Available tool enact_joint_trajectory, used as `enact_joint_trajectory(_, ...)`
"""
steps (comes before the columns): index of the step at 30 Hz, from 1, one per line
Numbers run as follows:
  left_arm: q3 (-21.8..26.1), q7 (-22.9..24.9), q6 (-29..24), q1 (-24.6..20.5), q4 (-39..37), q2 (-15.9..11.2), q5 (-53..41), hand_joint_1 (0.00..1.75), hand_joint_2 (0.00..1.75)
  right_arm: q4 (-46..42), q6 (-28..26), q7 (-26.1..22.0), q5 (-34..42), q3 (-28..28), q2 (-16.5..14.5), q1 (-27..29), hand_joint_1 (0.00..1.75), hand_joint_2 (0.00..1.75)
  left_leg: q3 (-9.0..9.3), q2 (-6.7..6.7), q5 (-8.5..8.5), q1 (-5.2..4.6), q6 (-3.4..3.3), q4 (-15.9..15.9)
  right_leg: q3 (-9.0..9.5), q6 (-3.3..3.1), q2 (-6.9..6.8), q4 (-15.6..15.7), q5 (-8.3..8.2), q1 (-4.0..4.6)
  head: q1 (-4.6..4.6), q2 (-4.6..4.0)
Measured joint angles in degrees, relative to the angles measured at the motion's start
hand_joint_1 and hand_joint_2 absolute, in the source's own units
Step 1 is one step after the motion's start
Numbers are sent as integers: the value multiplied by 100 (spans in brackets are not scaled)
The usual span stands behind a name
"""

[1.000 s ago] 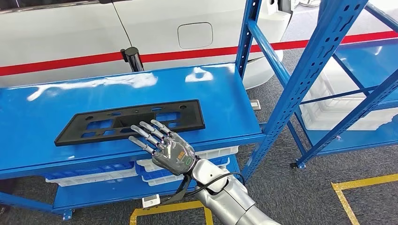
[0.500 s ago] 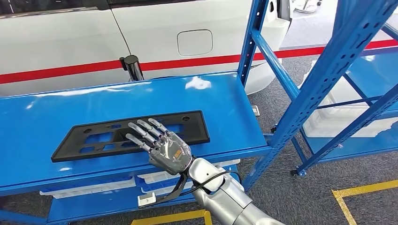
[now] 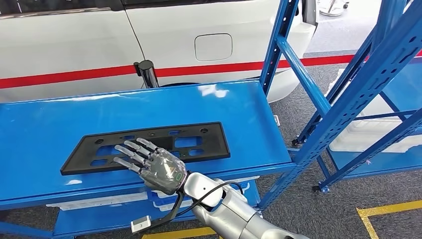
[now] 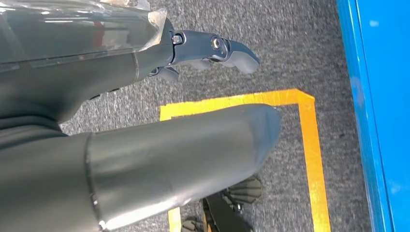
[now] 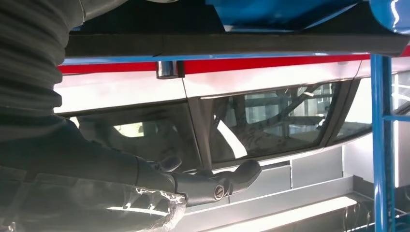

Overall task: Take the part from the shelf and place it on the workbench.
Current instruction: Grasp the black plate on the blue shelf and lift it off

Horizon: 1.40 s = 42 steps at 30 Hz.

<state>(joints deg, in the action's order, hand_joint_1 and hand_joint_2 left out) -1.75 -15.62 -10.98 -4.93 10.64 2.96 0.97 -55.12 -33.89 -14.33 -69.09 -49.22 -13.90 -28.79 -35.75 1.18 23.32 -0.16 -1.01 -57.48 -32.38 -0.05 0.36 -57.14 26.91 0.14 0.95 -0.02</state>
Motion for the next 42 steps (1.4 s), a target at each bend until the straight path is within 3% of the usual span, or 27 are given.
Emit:
enact_joint_trajectory(2,-3,5,-3,-15,11,16,-23,0,0,111,47,48,83,-71,-68,-75,0,175,-51,-13,102,20,72,-133,65,-72,-7,57,-51,-59,-16,0)
enact_joint_trajectory(5,-7,43,-8,-56,22,24,-54,0,0,476,93,120,276,-128,-191,-223,0,175,-475,-50,595,94,220,-1051,108,-123,-22,88,-87,-96,-53,0)
enact_joint_trajectory(7,-7,68,-10,-73,22,22,-75,0,0,784,94,144,371,-142,-255,-303,0,175,-728,-83,727,155,301,-1525,107,-115,-24,85,-82,-100,-54,0)
enact_joint_trajectory(8,-7,76,-10,-78,22,22,-82,0,0,931,92,148,407,-145,-290,-335,0,175,-710,-99,639,185,331,-1466,110,-106,-23,84,-76,-108,-54,0)
enact_joint_trajectory(9,-7,80,-11,-86,22,20,-84,0,0,1060,90,149,429,-147,-327,-367,0,175,-573,-114,467,215,357,-1188,119,-88,-20,81,-66,-120,-54,0)
enact_joint_trajectory(11,-7,85,-11,-112,24,20,-84,0,0,1251,87,151,452,-151,-393,-429,0,175,-150,-140,135,250,390,-406,139,-24,-14,66,-29,-119,-56,0)
enact_joint_trajectory(13,-7,87,-10,-133,26,28,-84,0,0,1371,82,153,466,-156,-439,-492,0,175,82,-129,31,240,337,3,131,42,-15,47,20,-81,-36,0)
enact_joint_trajectory(16,-7,92,-10,-138,28,43,-84,0,0,1481,70,154,477,-160,-476,-561,0,175,104,-99,38,179,239,36,118,49,-21,48,58,-41,-14,0)
enact_joint_trajectory(18,-7,93,-10,-139,29,43,-84,0,0,1529,66,154,479,-162,-490,-595,0,175,106,-93,49,131,195,34,140,76,-24,72,49,-60,-15,0)
enact_joint_trajectory(23,-7,99,-16,-138,29,37,-84,0,0,1664,62,203,479,-169,-528,-671,0,175,106,-94,65,95,127,32,167,131,-24,124,36,-88,-14,0)
enact_joint_trajectory(30,-3,119,-34,-138,29,35,-91,0,0,2096,42,668,576,-270,-664,-863,0,175,109,-95,69,81,103,30,168,195,-25,135,32,-106,-15,0)
enact_joint_trajectory(34,0,132,-42,-139,29,32,-97,0,0,2314,-13,1052,688,-447,-692,-1020,0,175,116,-95,69,93,104,30,167,200,-25,135,32,-108,-16,0)
enact_joint_trajectory(38,3,156,-85,-136,29,36,-99,0,0,2607,-138,1736,468,-684,-704,-1209,0,175,123,-95,69,104,104,30,169,199,-25,134,32,-106,-16,0)
enact_joint_trajectory(39,3,160,-96,-134,29,36,-97,0,0,2695,-145,1996,353,-749,-710,-1268,22,175,125,-95,69,106,105,31,170,199,-25,134,32,-105,-16,0)
enact_joint_trajectory(42,4,161,-108,-123,29,37,-91,0,0,2912,-125,2528,126,-900,-720,-1414,149,175,134,-95,70,112,106,31,178,198,-25,134,34,-102,-16,0)
